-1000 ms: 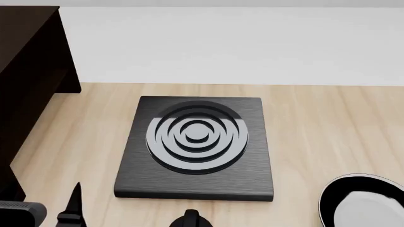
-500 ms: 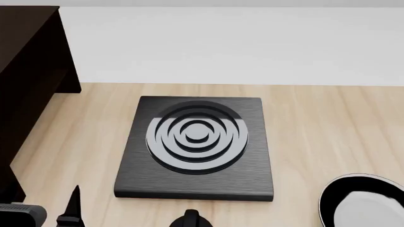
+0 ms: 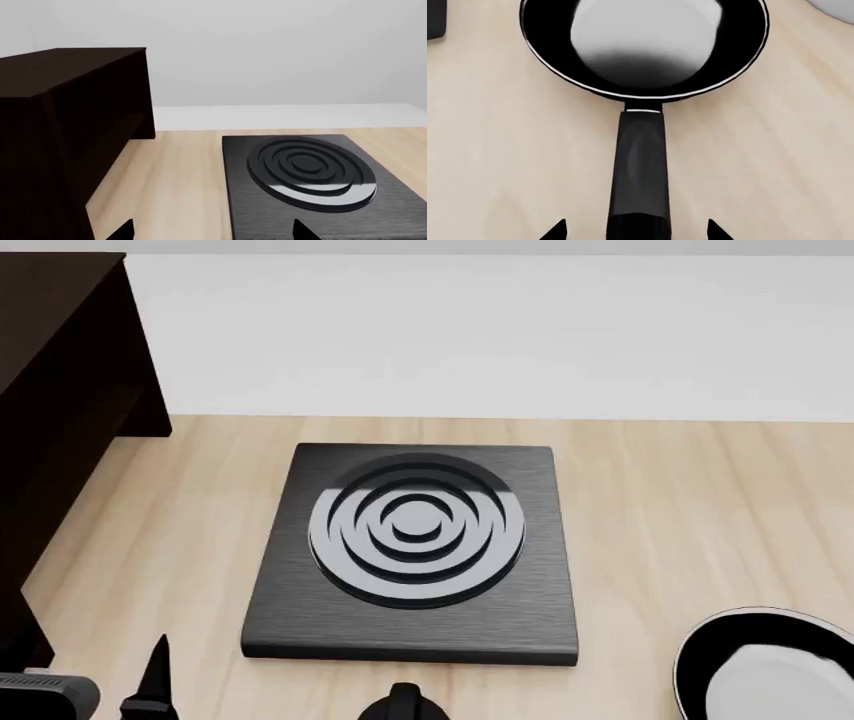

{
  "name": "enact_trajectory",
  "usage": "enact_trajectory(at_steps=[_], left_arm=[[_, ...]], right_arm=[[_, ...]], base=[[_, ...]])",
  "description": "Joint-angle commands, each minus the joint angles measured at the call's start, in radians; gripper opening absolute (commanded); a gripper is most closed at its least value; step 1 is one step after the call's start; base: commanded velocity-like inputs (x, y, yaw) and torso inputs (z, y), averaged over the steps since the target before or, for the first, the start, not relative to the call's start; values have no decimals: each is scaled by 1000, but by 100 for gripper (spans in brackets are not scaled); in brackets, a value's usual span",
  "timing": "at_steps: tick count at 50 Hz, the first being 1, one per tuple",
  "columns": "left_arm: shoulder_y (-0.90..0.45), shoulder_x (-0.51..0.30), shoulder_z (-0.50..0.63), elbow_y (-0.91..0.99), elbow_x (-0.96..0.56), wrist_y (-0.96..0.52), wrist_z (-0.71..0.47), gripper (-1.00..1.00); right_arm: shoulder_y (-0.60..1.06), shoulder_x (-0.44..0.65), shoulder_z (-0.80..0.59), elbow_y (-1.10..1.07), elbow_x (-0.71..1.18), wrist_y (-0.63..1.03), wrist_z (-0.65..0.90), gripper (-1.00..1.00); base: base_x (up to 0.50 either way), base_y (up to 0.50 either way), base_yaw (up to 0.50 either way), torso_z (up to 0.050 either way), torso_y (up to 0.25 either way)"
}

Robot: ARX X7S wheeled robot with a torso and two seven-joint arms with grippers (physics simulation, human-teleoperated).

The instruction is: Put the frying pan on the cabinet shelf.

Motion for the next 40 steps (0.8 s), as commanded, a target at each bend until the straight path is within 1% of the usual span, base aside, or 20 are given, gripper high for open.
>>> enact_trajectory(at_steps=[1, 6, 7, 11, 16, 20, 29, 34, 39, 40], left_arm=[[1, 5, -16, -22, -14, 18, 4, 100], [2, 3, -13, -26, -15, 20, 2, 100], [2, 2, -12, -27, -15, 22, 2, 100], [1, 1, -11, -26, -19, 19, 0, 100], [-1, 1, -11, -21, -24, 12, -5, 100], [-3, -4, -3, -12, -21, 4, -11, 100], [-3, -7, -1, -10, -26, 5, -14, 100], [-2, -13, 4, -12, -26, 4, -15, 100], [-8, -10, 0, -21, -50, -19, -10, 100], [-15, -9, -1, -21, -56, -28, -10, 100]], right_arm=[[-14, 12, -15, 45, -18, -25, 8, 100], [-10, 10, -12, 33, -12, -35, 10, 100], [-11, 11, -15, 25, -14, -39, 12, -100], [-3, 11, -25, -37, -8, 15, 15, -100], [-1, 20, -36, -78, -8, 29, 19, -100], [10, 37, -66, -147, -15, 74, 28, -100], [85, 79, -127, -327, -16, 248, 43, -100], [133, 97, -151, -385, -9, 315, 45, -100], [184, 121, -201, -414, -2, 344, 54, -100], [194, 151, -249, -405, -1, 352, 61, -100]], base=[[0, 0, 0, 0, 0], [0, 0, -1, 0, 0], [0, 0, -3, 0, 0], [0, 1, 0, 0, 0], [0, 0, -1, 0, 0], [0, 1, -1, 0, 0], [0, 0, 0, 0, 0], [0, 0, -1, 0, 0], [0, 0, -1, 0, 0], [0, 0, 0, 0, 0]])
